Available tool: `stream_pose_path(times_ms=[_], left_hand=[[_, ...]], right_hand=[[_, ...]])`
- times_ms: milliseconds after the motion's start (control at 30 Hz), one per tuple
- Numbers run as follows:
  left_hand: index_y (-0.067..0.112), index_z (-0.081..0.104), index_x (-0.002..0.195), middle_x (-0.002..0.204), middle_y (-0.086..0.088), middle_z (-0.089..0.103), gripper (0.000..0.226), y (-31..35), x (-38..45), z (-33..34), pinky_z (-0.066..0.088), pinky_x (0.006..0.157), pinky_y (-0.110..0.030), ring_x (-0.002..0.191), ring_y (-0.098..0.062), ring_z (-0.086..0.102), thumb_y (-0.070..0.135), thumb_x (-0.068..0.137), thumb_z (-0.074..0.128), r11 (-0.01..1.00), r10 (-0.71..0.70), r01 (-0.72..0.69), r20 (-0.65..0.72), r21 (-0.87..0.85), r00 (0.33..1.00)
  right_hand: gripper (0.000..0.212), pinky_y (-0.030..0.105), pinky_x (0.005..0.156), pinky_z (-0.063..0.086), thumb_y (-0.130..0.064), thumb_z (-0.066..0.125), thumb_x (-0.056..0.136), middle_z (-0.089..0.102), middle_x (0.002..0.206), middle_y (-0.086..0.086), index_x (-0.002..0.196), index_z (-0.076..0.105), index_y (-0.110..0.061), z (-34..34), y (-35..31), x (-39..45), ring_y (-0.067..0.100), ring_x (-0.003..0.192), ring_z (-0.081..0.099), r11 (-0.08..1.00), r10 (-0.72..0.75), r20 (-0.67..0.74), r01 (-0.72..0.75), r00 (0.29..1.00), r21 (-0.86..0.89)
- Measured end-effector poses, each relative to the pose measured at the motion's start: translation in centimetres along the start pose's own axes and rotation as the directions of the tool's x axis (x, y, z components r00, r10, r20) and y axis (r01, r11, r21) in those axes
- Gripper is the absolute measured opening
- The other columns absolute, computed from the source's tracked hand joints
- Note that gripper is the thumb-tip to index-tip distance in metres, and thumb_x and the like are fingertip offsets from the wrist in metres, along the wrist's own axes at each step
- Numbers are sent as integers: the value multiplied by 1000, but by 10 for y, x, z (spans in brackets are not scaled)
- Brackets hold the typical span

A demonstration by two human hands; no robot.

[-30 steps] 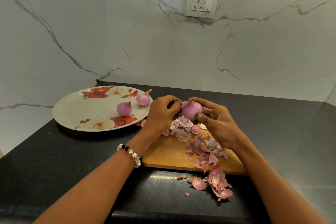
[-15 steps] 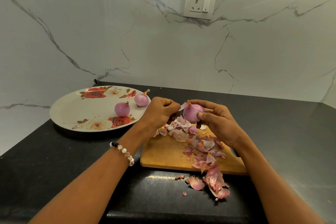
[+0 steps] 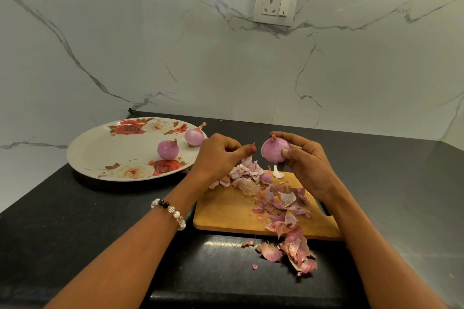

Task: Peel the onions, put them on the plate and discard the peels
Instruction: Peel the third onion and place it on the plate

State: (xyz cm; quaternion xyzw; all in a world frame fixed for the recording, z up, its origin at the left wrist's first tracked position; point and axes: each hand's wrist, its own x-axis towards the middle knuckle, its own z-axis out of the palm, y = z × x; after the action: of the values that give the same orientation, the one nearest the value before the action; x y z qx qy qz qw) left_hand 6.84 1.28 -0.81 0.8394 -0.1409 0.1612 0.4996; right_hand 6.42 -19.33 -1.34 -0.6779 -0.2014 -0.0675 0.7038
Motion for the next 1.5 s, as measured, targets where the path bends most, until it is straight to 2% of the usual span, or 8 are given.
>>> stream_pose_path(times_ms=[167,333,467,567,800,1067,1200,1500], left_hand=[[18,70,112,103,2,71,29,-1,1,0,57,78,-23,88,-8,67,25,84,70,995,35,-28,64,-99,997],[6,69,112,90,-8,74,31,4,-3,2,60,71,-30,76,-17,72,22,85,67,960,23,34,198,-278,980],[4,68,111,94,-9,74,30,5,-6,1,59,73,-29,80,-19,73,15,83,68,932,16,59,202,-357,979],[4,69,109,94,-11,74,25,5,-5,-1,59,72,-28,80,-20,73,10,84,67,903,-5,90,198,-421,980],[2,68,110,80,2,71,23,5,-8,2,55,63,-17,70,-10,71,5,88,64,942,57,-16,114,-335,992],[11,70,104,85,2,70,18,2,-9,14,56,66,-18,73,-8,69,10,86,67,973,1,-4,-14,-232,1000],[18,67,93,87,-1,71,14,4,-9,19,58,70,-22,77,-13,69,6,86,65,970,-21,-5,-103,-245,994],[8,70,99,82,-1,72,17,10,-8,17,58,66,-24,73,-14,71,18,94,58,933,-14,15,4,-358,1000]], right_hand=[[37,24,62,53,-13,58,79,68,113,2,114,69,-16,0,0,0,20,92,65,999,-12,9,11,1000,38],[40,27,75,57,-9,56,81,67,120,11,119,66,-11,1,3,1,27,105,65,997,7,84,-13,996,77],[40,32,88,57,-8,55,83,67,122,14,121,65,-9,3,4,1,30,115,63,995,10,134,-23,991,100],[39,32,86,58,-6,54,84,67,121,12,121,65,-8,3,2,1,30,114,63,986,10,150,-35,989,161],[39,26,75,57,-6,55,84,67,121,12,122,64,-6,2,-1,0,29,110,63,983,6,135,-30,991,180],[39,32,86,57,-7,59,84,66,124,16,122,65,-9,7,-1,-1,32,115,63,990,-5,132,-13,991,141],[28,31,81,60,-2,64,86,71,116,11,108,77,-14,9,-2,-2,29,108,67,959,-11,133,-27,991,281],[32,29,73,60,2,47,89,65,121,15,118,61,6,5,-4,3,33,111,61,939,53,3,-51,999,341]])
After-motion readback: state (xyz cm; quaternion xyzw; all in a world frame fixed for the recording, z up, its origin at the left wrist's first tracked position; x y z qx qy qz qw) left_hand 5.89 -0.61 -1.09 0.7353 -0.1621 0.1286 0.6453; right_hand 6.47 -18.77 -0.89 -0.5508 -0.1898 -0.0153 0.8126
